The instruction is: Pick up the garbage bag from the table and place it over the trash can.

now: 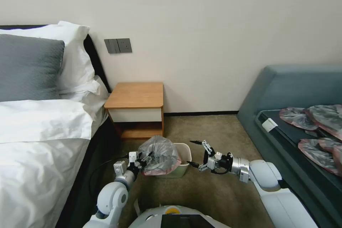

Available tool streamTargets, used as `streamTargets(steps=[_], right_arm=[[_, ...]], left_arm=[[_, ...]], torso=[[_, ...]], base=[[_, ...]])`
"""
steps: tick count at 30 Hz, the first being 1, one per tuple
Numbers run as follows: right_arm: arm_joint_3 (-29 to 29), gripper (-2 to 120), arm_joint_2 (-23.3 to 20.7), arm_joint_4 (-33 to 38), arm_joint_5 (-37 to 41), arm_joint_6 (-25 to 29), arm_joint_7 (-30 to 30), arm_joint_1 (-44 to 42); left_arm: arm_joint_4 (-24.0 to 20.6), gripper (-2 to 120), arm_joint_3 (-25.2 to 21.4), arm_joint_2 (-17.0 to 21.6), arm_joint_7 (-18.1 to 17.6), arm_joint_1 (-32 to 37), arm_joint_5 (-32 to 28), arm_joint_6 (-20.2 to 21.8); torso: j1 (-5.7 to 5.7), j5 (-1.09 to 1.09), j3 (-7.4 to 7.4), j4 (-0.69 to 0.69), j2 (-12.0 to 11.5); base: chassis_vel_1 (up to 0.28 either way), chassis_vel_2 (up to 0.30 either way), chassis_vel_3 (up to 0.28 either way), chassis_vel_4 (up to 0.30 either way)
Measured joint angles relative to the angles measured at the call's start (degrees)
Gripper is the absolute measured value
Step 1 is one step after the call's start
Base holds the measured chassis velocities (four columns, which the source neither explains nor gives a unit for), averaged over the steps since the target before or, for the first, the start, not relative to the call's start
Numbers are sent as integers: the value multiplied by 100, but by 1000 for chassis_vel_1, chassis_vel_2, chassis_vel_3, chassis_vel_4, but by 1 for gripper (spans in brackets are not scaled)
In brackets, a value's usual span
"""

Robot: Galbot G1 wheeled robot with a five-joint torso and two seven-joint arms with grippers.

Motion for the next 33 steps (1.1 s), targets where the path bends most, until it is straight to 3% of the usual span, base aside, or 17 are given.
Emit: streamTargets(steps=[7, 15, 29, 33], right_arm=[[1, 100, 24, -26, 4, 96, 7, -52], [58, 100, 23, 30, 74, 164, -13, -126], [60, 100, 35, 57, 81, 195, -21, -164], [-11, 100, 49, 58, 77, 207, 88, -142]], left_arm=[[92, 47, 55, -171, 102, -35, 161, 94], [264, 15, 43, -227, 287, -128, 612, 154], [330, 11, 62, -277, 336, -123, 990, 50], [305, 11, 71, -281, 195, -10, 1167, -355]], torso=[[0, 0, 0, 0, 0], [0, 1, 0, 0, 0], [0, 0, 0, 0, 0], [0, -2, 1, -1, 0]], base=[[0, 0, 0, 0], [0, 0, 0, 0], [0, 0, 0, 0], [0, 0, 0, 0]])
